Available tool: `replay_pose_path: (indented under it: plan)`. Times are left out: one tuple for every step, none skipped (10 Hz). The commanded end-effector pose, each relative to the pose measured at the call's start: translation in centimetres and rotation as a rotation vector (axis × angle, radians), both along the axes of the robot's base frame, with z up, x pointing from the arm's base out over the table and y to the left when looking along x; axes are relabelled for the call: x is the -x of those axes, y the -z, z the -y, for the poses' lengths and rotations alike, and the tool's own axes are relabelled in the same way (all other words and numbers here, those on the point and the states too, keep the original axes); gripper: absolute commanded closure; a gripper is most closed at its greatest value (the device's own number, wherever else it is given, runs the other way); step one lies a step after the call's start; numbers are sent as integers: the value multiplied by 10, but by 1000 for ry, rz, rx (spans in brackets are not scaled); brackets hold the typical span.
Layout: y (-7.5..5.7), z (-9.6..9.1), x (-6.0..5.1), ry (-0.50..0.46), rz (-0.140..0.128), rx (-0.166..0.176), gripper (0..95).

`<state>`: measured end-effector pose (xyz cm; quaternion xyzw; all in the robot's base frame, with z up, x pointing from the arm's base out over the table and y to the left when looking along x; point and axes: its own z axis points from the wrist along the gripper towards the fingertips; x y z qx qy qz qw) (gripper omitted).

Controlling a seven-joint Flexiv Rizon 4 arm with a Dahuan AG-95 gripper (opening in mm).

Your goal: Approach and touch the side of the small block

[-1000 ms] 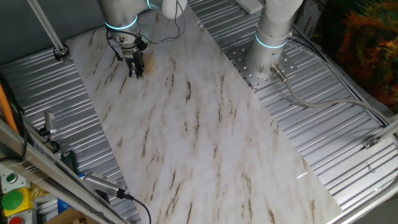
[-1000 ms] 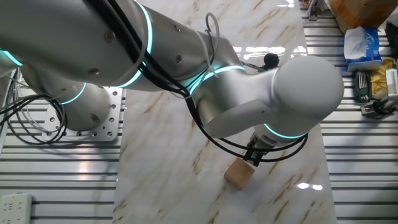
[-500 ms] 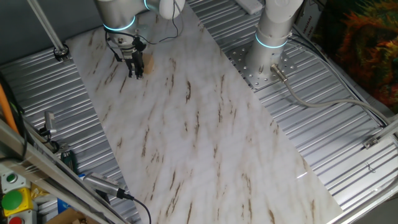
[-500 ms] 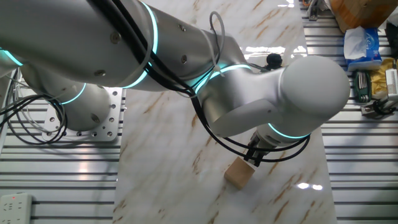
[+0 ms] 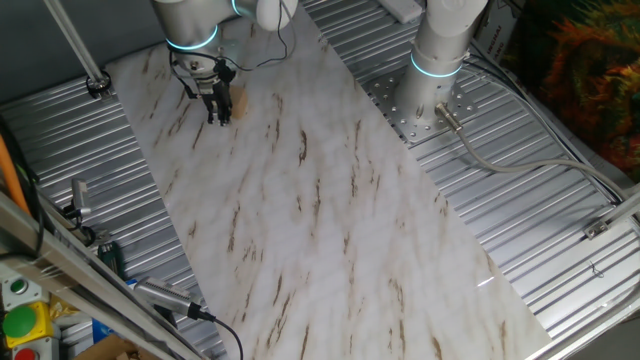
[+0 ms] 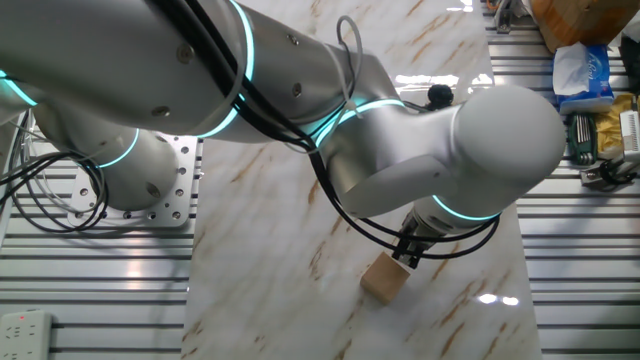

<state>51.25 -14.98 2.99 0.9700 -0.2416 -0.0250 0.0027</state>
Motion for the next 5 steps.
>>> replay_pose_path:
  plan:
    - [0, 1, 1, -6, 2, 6, 950]
    - [0, 1, 2, -7, 2, 7, 950]
    - [-1, 2, 3, -11, 2, 8, 950]
    - [-1, 3, 3, -13, 3, 8, 950]
    - [-1, 4, 4, -20, 3, 10, 950]
